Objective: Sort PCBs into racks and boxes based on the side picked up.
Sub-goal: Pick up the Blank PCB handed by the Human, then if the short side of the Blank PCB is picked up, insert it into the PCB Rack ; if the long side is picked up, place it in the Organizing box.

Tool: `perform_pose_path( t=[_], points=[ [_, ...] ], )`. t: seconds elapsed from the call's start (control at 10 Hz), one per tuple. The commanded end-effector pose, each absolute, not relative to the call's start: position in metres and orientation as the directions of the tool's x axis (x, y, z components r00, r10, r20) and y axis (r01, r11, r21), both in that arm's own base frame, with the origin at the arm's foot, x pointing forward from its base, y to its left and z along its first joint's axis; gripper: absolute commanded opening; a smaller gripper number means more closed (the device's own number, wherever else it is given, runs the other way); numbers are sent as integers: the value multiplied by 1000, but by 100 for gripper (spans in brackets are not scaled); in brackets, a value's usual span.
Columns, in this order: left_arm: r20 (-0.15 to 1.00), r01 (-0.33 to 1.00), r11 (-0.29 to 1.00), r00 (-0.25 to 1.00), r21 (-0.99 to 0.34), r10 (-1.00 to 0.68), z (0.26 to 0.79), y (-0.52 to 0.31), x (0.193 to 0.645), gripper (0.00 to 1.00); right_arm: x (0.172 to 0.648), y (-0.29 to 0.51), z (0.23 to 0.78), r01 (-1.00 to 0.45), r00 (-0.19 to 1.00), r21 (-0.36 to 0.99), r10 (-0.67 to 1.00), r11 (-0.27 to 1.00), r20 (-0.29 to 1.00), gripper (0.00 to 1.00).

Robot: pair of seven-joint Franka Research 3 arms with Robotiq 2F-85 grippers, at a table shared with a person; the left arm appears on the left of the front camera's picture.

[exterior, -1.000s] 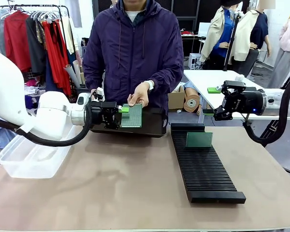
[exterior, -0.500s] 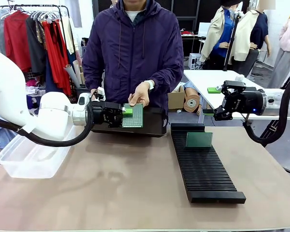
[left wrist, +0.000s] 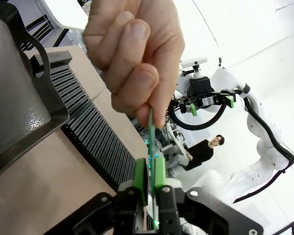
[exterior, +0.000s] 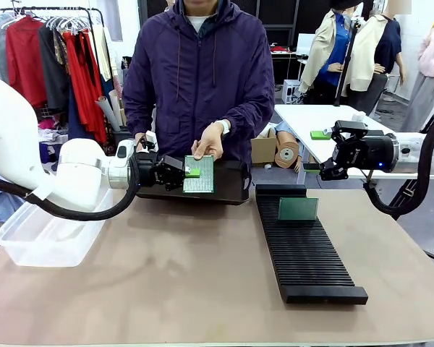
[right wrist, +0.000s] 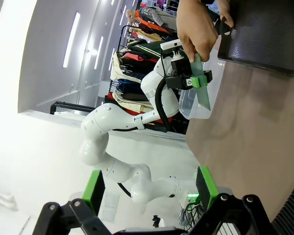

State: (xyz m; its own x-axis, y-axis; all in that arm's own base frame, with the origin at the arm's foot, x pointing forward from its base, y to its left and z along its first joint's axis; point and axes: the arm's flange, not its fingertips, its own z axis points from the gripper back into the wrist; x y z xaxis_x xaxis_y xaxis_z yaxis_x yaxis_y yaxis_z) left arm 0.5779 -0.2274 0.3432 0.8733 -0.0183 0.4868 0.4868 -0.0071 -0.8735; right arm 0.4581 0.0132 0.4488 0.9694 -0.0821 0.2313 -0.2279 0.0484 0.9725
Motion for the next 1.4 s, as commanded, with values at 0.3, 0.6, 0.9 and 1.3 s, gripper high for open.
perform_pose_path(
  t=[0.3,0.6,0.9,1.3],
  points=[
    [489,489,-14,872,-872,-20,345,-227,577,0,457,15,450,-241,967,969,-78,45,244,100],
    [489,489,-14,872,-872,-20,345,-227,577,0,457,15,450,-241,967,969,-78,45,244,100],
    [489,489,-14,872,-872,-20,345,-227,577,0,457,15,450,-241,967,969,-78,45,244,100],
    [489,489,-14,872,-872,-20,345,-227,577,0,457,15,450,-241,967,969,-78,45,244,100]
  ],
)
